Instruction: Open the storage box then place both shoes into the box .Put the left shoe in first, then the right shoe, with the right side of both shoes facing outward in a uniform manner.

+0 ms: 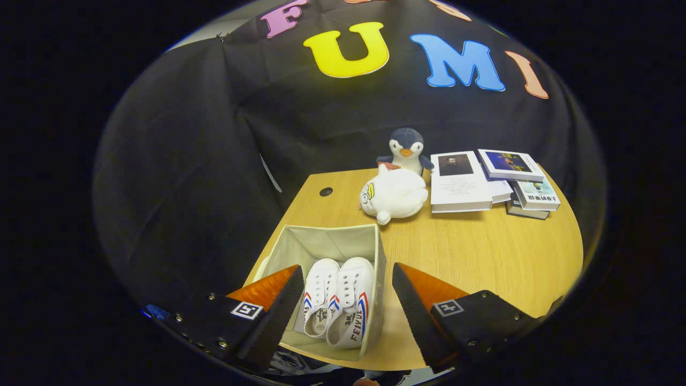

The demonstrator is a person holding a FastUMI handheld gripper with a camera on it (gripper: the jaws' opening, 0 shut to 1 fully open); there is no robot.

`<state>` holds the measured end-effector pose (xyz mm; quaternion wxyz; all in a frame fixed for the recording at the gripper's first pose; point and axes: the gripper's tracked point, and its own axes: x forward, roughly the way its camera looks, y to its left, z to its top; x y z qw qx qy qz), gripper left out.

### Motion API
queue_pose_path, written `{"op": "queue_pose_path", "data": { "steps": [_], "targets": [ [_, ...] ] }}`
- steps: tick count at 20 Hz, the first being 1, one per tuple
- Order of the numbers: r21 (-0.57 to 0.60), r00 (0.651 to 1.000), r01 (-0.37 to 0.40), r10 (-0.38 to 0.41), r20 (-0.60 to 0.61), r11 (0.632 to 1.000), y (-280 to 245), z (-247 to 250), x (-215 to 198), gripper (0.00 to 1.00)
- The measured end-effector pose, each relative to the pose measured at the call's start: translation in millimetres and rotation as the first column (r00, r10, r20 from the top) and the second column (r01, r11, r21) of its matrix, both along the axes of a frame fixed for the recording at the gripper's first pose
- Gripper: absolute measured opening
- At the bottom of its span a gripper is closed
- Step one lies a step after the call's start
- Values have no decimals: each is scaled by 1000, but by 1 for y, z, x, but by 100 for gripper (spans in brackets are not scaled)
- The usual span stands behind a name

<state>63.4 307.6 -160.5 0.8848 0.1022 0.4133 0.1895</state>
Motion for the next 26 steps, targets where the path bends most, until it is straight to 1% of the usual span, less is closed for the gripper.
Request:
{"op": "queue_pose_path", "data": {
  "steps": [3,5,8,11,14,19,22,24,26],
  "targets": [
    [16,997,22,-23,67,1000,-28,28,3,100],
    [5,991,40,-40,128,999,-51,45,5,100],
    [-19,974,66,-60,220,998,-88,66,4,99],
    [-42,952,109,-92,290,993,-131,83,1,100],
    [-60,922,156,-123,368,986,-174,100,-2,100],
    [-126,861,255,-165,482,959,-247,119,-13,99],
    [-119,817,316,-206,539,941,-280,127,-25,99],
    [-105,806,341,-233,544,934,-294,121,-33,99],
    [-91,809,349,-251,531,933,-303,113,-38,99]
  ]
}}
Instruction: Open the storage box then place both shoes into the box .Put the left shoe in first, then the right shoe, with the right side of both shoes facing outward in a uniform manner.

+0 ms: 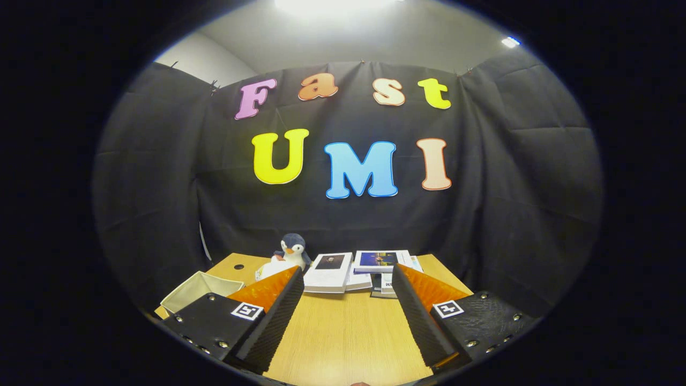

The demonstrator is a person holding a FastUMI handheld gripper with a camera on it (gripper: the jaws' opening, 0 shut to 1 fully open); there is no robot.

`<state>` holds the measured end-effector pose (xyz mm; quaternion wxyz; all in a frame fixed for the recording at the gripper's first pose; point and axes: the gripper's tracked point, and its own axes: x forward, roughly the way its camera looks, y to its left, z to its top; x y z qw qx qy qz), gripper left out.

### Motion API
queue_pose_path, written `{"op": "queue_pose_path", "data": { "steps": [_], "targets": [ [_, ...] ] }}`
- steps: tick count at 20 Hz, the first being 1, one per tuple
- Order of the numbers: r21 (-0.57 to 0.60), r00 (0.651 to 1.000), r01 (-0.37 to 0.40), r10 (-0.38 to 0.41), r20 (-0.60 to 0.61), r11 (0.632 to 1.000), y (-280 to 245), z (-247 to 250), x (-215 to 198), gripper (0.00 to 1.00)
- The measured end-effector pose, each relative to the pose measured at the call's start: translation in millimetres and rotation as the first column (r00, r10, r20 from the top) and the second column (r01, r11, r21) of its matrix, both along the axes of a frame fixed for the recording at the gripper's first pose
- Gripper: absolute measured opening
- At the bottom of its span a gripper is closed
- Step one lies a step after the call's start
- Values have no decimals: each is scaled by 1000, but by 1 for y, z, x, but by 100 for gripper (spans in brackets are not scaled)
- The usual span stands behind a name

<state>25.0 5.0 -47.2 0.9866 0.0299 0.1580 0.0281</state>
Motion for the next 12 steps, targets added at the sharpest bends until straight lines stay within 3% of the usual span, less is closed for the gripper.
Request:
{"op": "queue_pose_path", "data": {
  "steps": [12],
  "targets": [
    [27,993,53,-55,100,998,-20,14,7,99]
  ]
}}
